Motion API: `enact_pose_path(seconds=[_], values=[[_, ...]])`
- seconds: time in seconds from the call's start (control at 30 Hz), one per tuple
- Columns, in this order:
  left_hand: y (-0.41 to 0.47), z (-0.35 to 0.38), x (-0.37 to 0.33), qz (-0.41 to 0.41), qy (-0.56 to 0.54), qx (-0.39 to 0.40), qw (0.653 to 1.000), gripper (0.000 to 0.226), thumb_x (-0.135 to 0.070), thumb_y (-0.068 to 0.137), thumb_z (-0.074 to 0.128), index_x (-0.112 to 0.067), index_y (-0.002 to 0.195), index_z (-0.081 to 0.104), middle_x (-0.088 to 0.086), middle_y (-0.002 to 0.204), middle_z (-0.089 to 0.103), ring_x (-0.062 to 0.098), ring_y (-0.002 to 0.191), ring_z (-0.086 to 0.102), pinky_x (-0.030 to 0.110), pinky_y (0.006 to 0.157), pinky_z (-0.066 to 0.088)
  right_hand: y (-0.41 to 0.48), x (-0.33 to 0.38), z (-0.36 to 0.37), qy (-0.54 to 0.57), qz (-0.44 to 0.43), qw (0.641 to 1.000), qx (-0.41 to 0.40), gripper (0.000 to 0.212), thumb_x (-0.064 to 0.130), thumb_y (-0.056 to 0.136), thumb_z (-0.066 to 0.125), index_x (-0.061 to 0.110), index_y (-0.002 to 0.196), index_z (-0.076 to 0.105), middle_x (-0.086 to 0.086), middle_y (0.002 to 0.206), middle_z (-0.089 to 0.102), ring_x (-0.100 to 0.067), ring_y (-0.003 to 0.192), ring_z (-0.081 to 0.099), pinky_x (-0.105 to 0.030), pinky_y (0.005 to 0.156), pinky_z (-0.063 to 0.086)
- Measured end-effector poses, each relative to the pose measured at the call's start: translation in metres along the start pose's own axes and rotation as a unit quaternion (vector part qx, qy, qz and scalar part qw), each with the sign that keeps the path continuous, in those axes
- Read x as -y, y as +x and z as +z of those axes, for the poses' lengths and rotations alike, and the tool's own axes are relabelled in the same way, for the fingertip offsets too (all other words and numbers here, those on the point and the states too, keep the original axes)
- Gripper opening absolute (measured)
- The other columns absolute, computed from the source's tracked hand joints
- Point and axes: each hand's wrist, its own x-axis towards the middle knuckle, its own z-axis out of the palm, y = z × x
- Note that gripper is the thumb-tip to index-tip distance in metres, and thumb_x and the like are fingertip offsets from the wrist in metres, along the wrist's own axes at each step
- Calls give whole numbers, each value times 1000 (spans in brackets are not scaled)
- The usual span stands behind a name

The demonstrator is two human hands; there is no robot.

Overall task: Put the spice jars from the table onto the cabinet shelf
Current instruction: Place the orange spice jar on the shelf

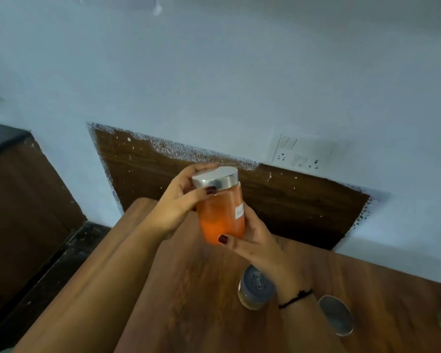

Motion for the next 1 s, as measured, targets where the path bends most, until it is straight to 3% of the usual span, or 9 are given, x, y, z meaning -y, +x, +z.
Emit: enact_pose_path(seconds=[0.07,0.17,0.27,0.37,0.5,0.7,0.87,1.0], values=[[0,11,-32,29,10,-8,1000,57,-40,78,68,-24,131,57,-1,125,68,16,113,66,25,79,57,-5,17,8,9,-59,997,-38,103,63,57,83,37,144,35,13,137,52,-11,125,55,-41,99,53],[-3,29,-68,72,24,-41,996,55,-43,78,70,-23,128,60,-2,122,69,17,112,66,25,81,58,-18,45,19,-18,-149,978,-143,104,68,56,80,41,143,29,15,140,44,-5,126,51,-31,92,56],[-7,47,-99,102,31,-69,992,52,-43,76,73,-25,124,62,-2,118,70,16,107,68,27,81,59,-29,66,19,-95,-243,932,-250,106,63,61,79,30,146,25,11,144,34,-2,129,43,-14,86,52],[-11,66,-126,129,56,-71,988,51,-44,76,70,-28,123,61,-7,116,70,11,103,69,25,78,60,-39,86,11,-108,-294,897,-312,99,54,64,80,23,143,30,6,141,35,-7,128,44,-11,84,51],[-15,88,-158,151,63,-66,984,54,-50,78,73,-27,126,60,-7,117,69,10,104,69,25,81,59,-58,114,-4,-65,-327,884,-328,88,51,64,79,31,138,35,9,135,41,-6,119,50,-12,75,53],[-19,118,-184,90,-51,-26,994,70,-69,90,38,-14,129,61,16,124,67,28,115,65,47,103,51,-83,146,-21,68,-357,881,-303,81,59,60,79,37,126,36,12,125,49,-7,112,60,-23,77,56],[-28,146,-163,23,-120,48,991,65,-65,95,24,-24,131,59,7,120,72,24,113,68,43,96,54,-97,160,-30,141,-349,886,-270,87,73,52,78,34,119,41,1,125,54,-10,110,64,-22,78,56],[-32,165,-166,13,-203,81,976,70,-64,99,19,-17,138,53,15,127,67,31,119,65,43,95,56,-104,161,-39,135,-353,881,-284,82,75,56,73,31,119,47,9,116,61,-10,108,65,-21,80,56]])
